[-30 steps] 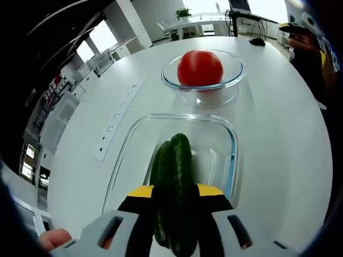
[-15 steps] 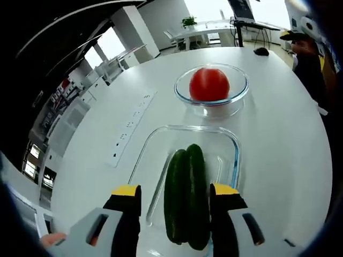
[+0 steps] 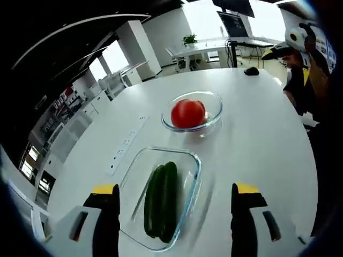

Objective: Sort the scattered tomatoes and cucumbers on the table and place them into their respective storage containers

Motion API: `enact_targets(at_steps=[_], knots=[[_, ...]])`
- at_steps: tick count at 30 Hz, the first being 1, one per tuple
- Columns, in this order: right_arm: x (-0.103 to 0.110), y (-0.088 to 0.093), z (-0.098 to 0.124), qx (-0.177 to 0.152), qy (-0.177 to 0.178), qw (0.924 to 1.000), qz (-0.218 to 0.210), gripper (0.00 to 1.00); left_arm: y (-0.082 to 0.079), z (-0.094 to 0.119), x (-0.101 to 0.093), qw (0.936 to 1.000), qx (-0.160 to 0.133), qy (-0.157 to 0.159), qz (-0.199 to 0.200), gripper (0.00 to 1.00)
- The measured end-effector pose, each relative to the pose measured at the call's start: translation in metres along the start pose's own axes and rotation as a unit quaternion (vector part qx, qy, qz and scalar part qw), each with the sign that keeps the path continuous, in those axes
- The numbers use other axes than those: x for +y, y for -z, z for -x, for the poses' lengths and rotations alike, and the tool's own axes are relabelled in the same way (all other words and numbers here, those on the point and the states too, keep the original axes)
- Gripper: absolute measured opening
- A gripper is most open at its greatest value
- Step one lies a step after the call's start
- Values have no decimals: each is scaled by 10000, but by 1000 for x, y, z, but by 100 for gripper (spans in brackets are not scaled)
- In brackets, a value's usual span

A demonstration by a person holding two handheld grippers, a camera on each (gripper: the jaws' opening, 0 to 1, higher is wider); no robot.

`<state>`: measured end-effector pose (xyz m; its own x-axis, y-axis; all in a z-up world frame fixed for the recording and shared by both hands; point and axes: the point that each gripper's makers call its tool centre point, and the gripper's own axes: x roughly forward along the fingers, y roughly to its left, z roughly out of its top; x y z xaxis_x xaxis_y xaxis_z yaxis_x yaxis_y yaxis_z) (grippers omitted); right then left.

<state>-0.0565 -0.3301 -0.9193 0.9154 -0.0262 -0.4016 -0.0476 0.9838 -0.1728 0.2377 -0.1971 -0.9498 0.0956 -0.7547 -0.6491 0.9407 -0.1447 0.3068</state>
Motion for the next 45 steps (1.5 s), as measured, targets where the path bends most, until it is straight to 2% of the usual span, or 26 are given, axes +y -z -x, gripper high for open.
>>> enact_targets(at_steps=[4, 8, 14, 20, 26, 30, 37, 39, 45], knots=[[2, -2, -3, -42, -50, 10000, -11, 89, -1, 19, -22, 9993, -260, 32, 265, 95], [5, -3, -6, -118, -105, 9999, -20, 91, 4, 37, -37, 9986, -378, -84, 349, 95], [6, -5, -7, -232, -113, 9997, -22, 94, 9, 82, -41, 9919, -710, -734, 761, 95], [8, -9, -4, -294, -142, 9995, -25, 95, 23, 115, -62, 9868, -842, -938, 1017, 95], [11, -14, 0, -363, -90, 9993, 29, 95, 35, 134, -91, 9830, -948, -958, 1248, 95], [14, -14, 2, -353, -87, 9993, 103, 95, 42, 143, -107, 9813, -960, -1092, 1261, 95], [18, -18, 6, -383, -79, 9991, 165, 94, 55, 161, -123, 9748, -1034, -1347, 1450, 95], [19, -18, 6, -366, -80, 9991, 172, 94, 59, 167, -127, 9710, -1111, -1405, 1584, 95], [19, -17, 7, -373, -44, 9992, 161, 94, 74, 171, -134, 9693, -998, -1461, 1706, 95]])
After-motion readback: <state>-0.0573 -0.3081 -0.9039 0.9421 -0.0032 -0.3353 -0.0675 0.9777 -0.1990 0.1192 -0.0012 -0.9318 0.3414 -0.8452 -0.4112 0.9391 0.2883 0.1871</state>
